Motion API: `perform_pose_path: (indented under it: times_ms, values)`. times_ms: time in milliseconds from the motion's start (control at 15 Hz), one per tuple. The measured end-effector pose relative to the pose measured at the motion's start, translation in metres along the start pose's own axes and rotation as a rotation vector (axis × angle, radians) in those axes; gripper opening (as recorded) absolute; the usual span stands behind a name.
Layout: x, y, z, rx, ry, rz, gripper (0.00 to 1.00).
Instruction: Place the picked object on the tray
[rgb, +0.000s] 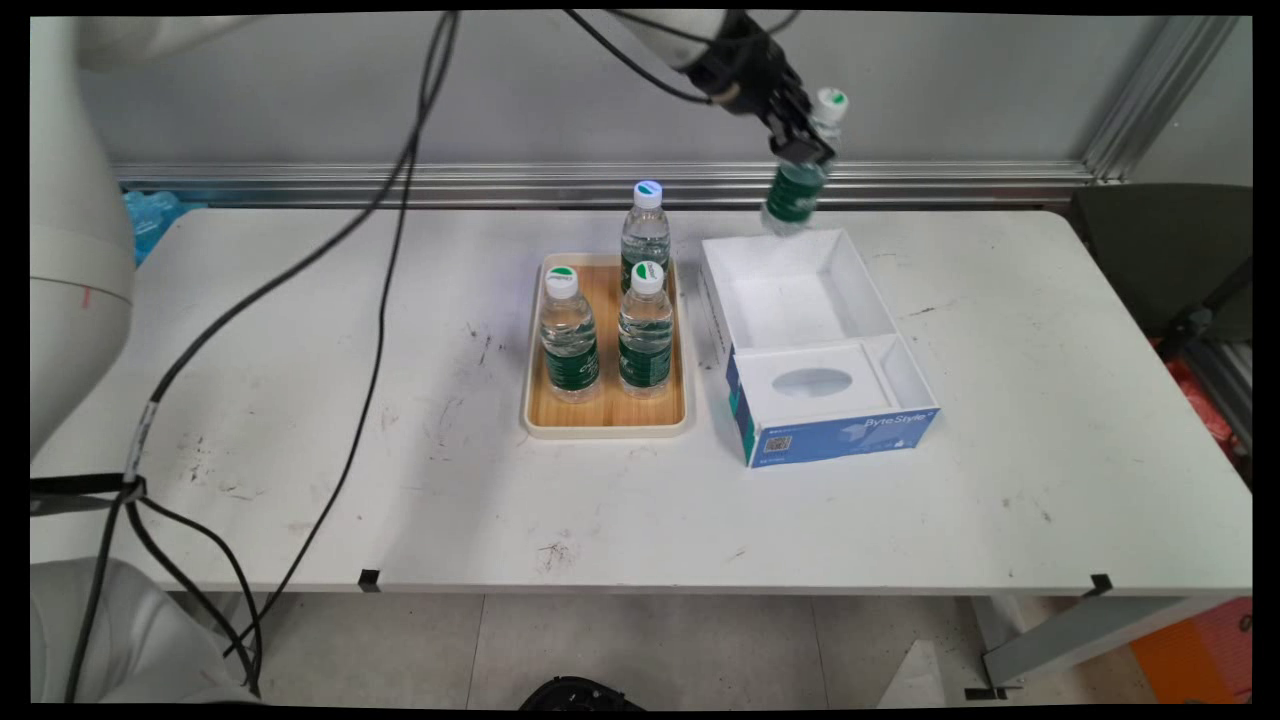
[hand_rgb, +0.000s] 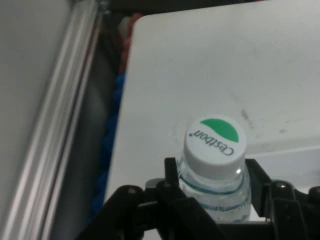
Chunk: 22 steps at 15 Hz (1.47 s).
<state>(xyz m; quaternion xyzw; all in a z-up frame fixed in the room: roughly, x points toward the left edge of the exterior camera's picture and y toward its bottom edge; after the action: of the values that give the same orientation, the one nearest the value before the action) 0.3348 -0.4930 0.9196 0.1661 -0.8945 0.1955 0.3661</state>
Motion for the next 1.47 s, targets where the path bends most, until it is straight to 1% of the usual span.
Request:
perform_pose_path:
  times_ms: [267,533,733,867,1267,1467]
  values:
    - [-0.003,-0.015,-0.033,0.055,-0.034,0.008,0.00]
    - [-0.017,-0.026,-0.061,0.103,-0.061,-0.006,0.00]
    - [-0.039,-0.031,-0.084,0.141,-0.086,-0.022,0.00]
    - [-0.063,-0.031,-0.102,0.168,-0.114,-0.031,0.00]
    - [-0.121,-0.017,-0.141,0.197,-0.184,-0.058,0.00]
    - [-0.138,-0.009,-0.153,0.198,-0.202,-0.063,0.00]
